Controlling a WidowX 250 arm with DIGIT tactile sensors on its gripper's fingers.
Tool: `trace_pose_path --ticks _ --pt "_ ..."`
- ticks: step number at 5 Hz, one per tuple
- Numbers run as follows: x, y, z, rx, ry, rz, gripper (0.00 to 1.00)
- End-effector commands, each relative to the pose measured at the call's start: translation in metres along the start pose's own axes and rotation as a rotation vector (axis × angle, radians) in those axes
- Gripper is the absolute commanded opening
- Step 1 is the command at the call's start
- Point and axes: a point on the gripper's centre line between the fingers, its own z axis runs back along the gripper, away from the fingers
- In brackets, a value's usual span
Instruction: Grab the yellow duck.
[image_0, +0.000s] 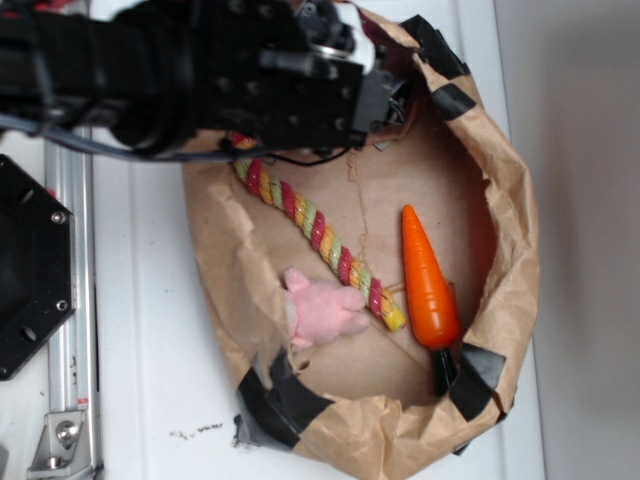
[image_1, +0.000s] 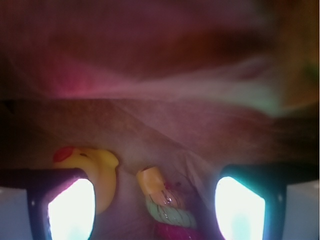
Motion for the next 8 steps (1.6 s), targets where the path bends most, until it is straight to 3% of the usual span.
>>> trace_pose_path --ticks 1,3,5,6,8 --pt "-0.011 -0.011 -0.008 -0.096 -0.039 -0.021 1.0" --pt "-0.01 -0.023 0.001 -0.136 -0.051 -0.023 1.0" --pt "0.01 -0.016 0.001 -0.112 -0.089 0.036 1.0" --pt "0.022 -0.013 -0.002 -0.151 -0.109 0.052 1.0" --pt "0.022 -0.022 -0.009 -0.187 -0.163 0.02 1.0"
